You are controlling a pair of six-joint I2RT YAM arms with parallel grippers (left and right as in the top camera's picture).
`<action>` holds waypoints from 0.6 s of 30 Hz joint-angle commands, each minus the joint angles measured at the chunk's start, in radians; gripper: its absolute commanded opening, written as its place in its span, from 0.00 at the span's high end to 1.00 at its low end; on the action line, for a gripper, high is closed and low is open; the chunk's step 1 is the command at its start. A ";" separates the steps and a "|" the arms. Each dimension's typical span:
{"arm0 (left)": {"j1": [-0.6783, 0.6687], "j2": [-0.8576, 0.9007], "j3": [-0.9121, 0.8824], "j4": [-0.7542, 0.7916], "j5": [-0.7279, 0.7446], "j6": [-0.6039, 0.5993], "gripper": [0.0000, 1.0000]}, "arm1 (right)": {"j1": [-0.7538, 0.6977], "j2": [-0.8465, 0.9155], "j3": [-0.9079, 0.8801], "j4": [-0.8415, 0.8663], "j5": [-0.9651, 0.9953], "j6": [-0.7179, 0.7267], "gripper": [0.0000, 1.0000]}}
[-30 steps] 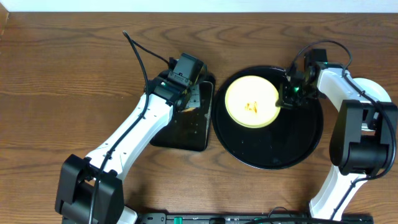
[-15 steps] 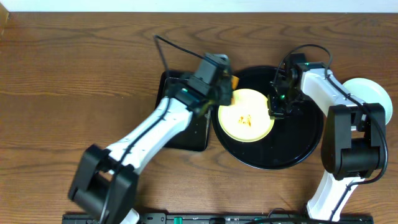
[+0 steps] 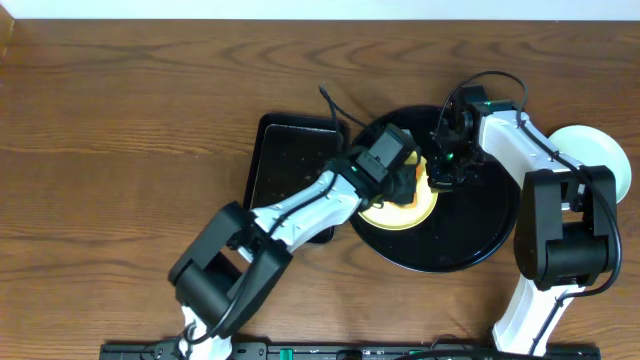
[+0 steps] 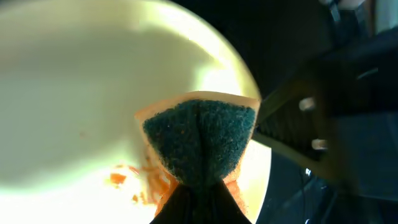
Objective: Clean dirty plates on tray and stack at the side
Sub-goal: 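Wipe the yellow plate with the sponge held in the left gripper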
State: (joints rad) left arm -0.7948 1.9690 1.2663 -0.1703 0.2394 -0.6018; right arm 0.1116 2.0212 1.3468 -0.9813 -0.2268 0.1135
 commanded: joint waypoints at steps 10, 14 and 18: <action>0.054 0.075 -0.004 -0.138 -0.161 0.049 0.92 | 0.013 -0.023 -0.008 -0.006 0.021 0.010 0.99; 0.100 0.069 -0.003 -0.175 -0.191 0.114 0.93 | 0.013 -0.023 -0.008 -0.006 0.021 0.010 0.99; 0.124 0.011 0.012 -0.204 -0.154 0.181 0.92 | 0.013 -0.023 -0.008 -0.006 0.021 0.010 0.99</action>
State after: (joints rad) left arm -0.7006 2.0048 1.2785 -0.3424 0.1566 -0.5064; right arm 0.1116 2.0209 1.3468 -0.9833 -0.2268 0.1143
